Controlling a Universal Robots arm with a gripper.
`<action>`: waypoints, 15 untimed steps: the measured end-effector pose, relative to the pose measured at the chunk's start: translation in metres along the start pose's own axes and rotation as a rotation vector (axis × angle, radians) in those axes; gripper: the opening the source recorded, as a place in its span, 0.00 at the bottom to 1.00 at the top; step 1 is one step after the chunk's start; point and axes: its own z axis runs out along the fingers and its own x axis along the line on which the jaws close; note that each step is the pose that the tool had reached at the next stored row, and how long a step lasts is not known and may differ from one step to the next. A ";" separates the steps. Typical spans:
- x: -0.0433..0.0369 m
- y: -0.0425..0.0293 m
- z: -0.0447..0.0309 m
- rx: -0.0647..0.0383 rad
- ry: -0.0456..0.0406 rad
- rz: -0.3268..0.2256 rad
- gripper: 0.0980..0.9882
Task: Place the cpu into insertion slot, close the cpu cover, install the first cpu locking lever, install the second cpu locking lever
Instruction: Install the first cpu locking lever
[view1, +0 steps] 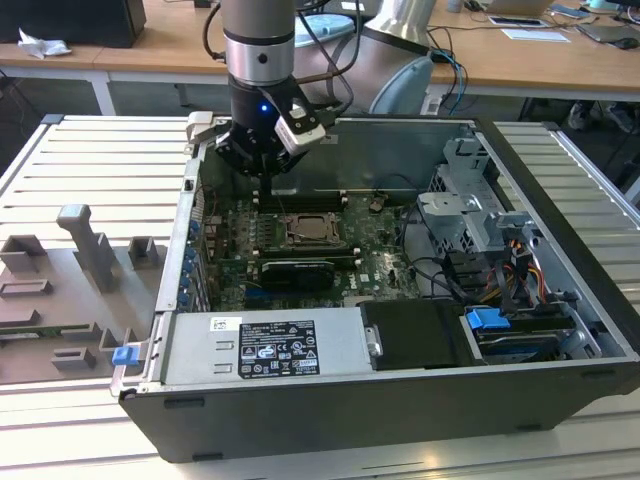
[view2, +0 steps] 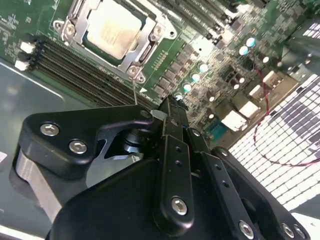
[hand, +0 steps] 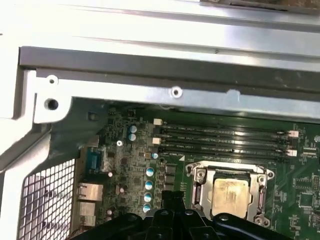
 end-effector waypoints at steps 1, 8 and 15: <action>0.0000 0.0027 0.0006 0.000 0.0001 0.000 0.01; -0.0008 0.0147 0.0054 0.000 0.0000 0.002 0.01; -0.0157 0.0151 0.0070 0.000 0.0014 0.002 0.01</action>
